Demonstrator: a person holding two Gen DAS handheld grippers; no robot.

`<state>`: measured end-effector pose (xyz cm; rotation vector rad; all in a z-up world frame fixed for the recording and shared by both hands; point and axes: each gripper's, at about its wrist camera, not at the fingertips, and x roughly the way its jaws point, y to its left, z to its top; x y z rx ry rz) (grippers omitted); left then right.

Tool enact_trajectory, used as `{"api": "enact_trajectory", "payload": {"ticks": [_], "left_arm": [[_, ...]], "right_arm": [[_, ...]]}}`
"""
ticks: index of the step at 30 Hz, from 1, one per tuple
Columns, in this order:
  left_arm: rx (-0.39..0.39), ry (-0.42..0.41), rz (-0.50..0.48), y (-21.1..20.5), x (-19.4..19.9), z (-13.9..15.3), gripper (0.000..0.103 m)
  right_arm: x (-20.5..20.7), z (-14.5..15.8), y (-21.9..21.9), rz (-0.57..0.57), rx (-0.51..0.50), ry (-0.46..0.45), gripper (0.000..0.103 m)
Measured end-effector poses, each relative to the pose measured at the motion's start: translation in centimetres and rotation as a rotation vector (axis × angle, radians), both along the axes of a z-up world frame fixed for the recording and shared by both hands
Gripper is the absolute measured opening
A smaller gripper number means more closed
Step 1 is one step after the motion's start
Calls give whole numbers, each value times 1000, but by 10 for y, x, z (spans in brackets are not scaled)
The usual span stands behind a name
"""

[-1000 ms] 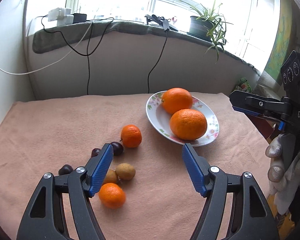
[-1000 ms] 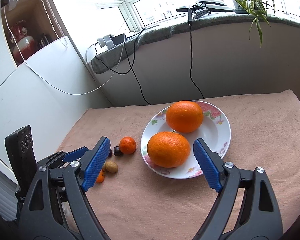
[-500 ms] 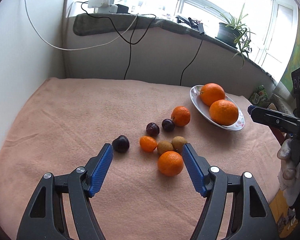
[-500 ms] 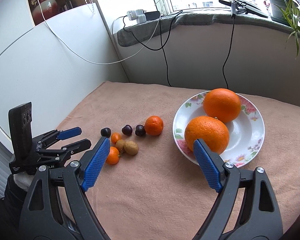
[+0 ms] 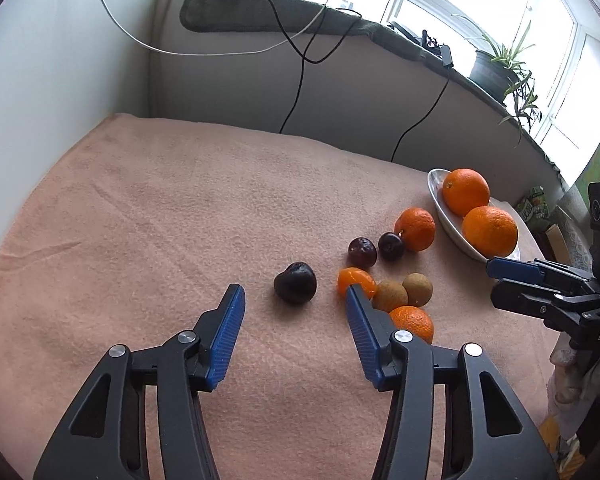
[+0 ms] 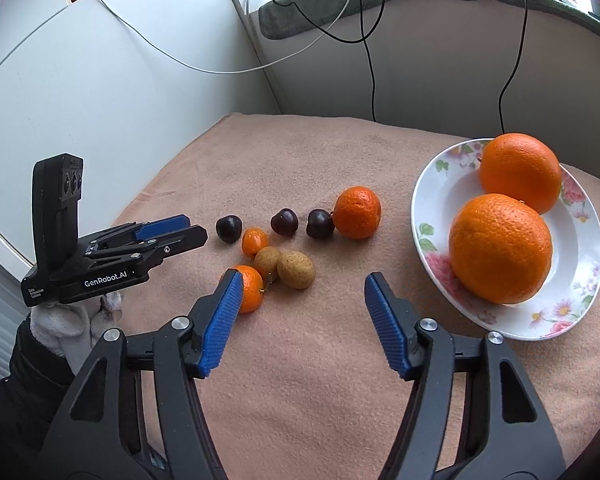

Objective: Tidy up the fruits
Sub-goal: 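Move the right gripper toward the cluster of small fruits, then grasp the brown kiwi with the right gripper while the left gripper grasps a dark plum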

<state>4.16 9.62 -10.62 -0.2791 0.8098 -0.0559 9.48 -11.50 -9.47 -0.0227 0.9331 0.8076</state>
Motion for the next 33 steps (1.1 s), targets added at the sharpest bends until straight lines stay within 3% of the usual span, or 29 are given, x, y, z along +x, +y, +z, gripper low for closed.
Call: {"api": "enact_trajectory", "payload": {"ticks": [5, 15, 28, 33], "left_arm": [[-21, 23, -16, 1, 10, -7, 44], [-17, 50, -40, 1, 22, -13, 42], [-24, 75, -57, 3, 32, -21, 28], [-19, 72, -54, 2, 31, -21, 26]], "right_arm": [[9, -16, 10, 11, -22, 27, 53], [25, -33, 19, 31, -7, 79, 45], [29, -39, 29, 67, 1, 103, 42], [27, -37, 35, 79, -3, 100, 30]]}}
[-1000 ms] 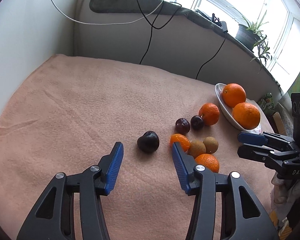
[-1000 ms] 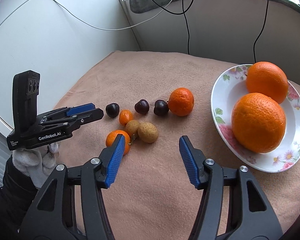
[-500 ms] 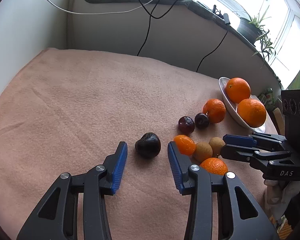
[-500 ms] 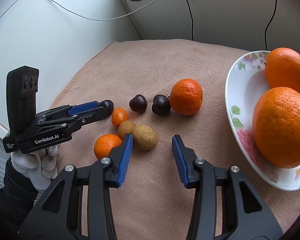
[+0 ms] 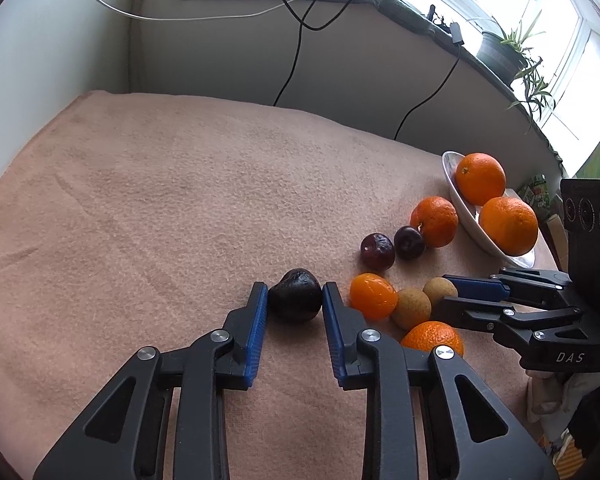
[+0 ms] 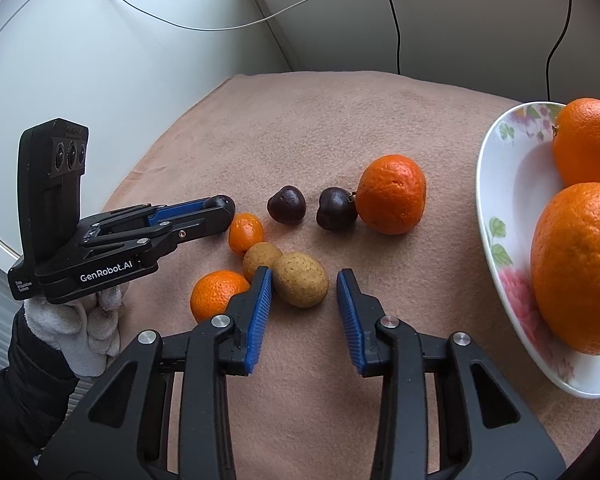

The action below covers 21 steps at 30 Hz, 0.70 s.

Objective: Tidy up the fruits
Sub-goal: 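Grasp the brown kiwi with the right gripper while the left gripper grasps a dark plum, then carry the kiwi toward the plate with the right gripper while the left gripper holds the plum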

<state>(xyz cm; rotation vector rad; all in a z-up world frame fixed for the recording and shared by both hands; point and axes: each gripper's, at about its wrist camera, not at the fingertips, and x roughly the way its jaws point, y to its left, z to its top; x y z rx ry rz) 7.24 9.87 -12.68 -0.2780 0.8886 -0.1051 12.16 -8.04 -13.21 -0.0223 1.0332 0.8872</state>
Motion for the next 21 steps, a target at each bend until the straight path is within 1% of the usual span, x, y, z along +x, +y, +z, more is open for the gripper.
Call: {"api": "enact_trajectory", "payload": {"ticks": [4, 9, 15, 21], "left_arm": [[-4, -4, 5, 0, -1, 1, 26], [-16, -21, 17, 0, -4, 6, 25], [-29, -62, 17, -3, -9, 21, 25], [-36, -102, -12, -20, -8, 37, 25]], "right_arm": [[-3, 1, 3, -5, -10, -16, 30], [-4, 7, -9, -37, 10, -22, 30], [-11, 24, -31, -67, 29, -59, 30], [-17, 43, -55, -113, 45, -108, 30]]}}
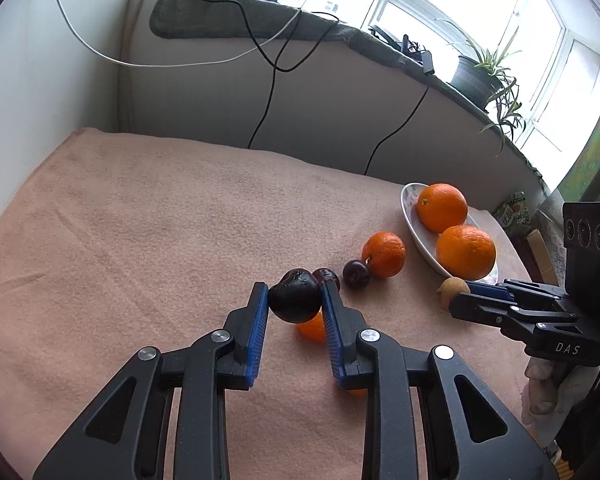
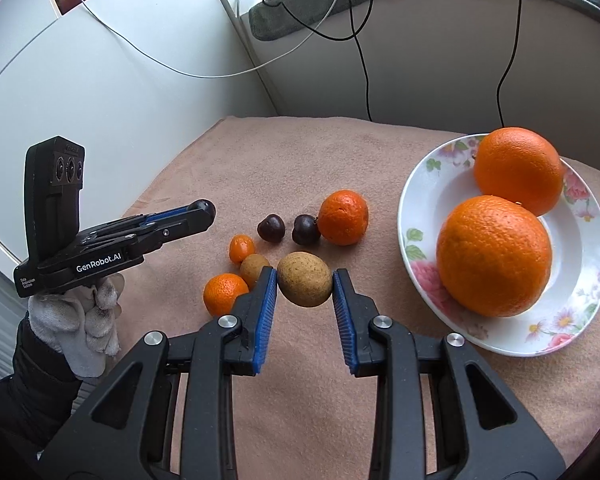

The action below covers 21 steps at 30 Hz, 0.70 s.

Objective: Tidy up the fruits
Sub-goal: 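Carry the kiwi toward the plate with the right gripper while the left gripper holds the plum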

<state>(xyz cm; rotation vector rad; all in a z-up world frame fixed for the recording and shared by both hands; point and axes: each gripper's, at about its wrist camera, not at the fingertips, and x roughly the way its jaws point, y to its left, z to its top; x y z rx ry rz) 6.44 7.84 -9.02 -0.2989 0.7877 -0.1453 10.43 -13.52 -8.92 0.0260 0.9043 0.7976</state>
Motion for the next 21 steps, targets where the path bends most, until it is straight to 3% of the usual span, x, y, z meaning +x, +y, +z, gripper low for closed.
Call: {"api": "enact_trajectory", "payload": {"ticks": [8, 21], "left_arm": [[-7, -36, -47, -26, 5, 13, 25], [-2, -59, -143, -77, 25, 24, 25]], "right_arm": [[-6, 20, -28, -69, -12, -78, 30], [-3, 34, -82, -189, -27, -123, 30]]}}
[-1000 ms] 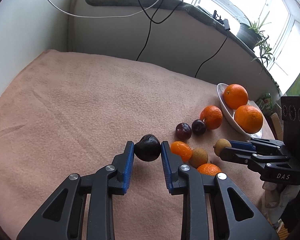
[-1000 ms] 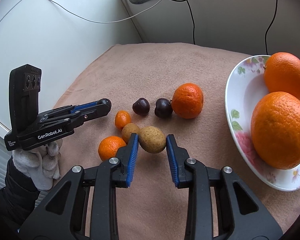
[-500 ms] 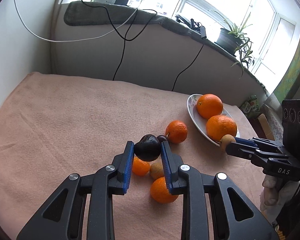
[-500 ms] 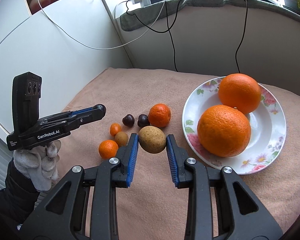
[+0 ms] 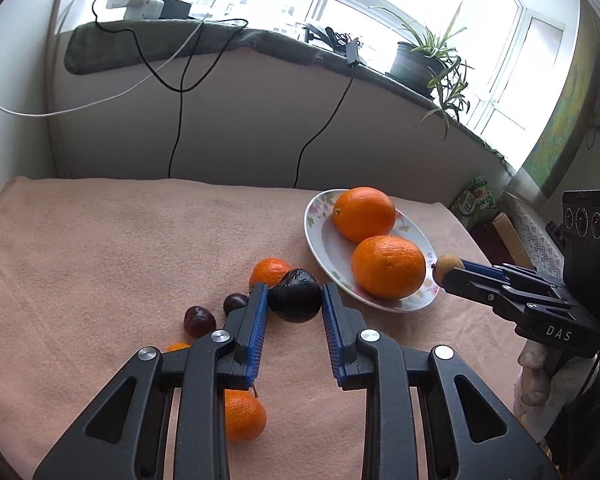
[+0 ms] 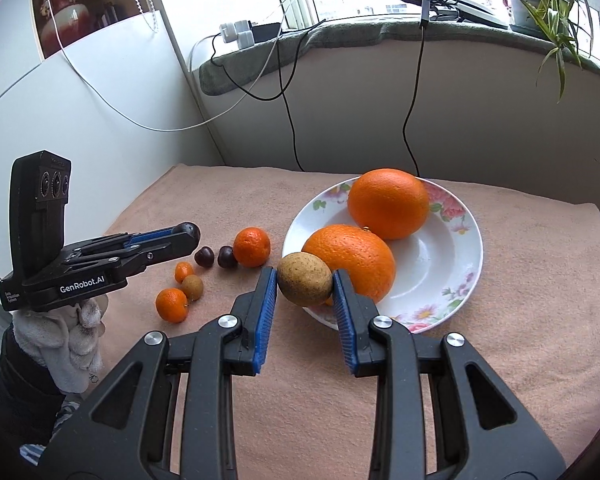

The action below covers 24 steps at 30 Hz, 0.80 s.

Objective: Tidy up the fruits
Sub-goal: 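Carry the kiwi toward the plate with the right gripper while the left gripper holds the plum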

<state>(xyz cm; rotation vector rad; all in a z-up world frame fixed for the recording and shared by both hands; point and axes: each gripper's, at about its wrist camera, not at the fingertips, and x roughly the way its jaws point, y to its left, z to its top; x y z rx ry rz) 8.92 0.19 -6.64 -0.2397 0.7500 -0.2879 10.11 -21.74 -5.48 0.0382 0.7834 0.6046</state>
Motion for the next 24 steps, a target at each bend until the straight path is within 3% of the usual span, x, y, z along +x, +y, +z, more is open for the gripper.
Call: {"api": "enact_trajectory", "payload": {"ticks": [14, 24], "left_arm": [[24, 20, -59, -39, 29, -5, 25], [64, 37, -68, -50, 48, -9, 25]], "right_arm": [[18, -13, -46, -118, -27, 9, 30], [31, -22, -54, -131, -45, 22, 30]]}}
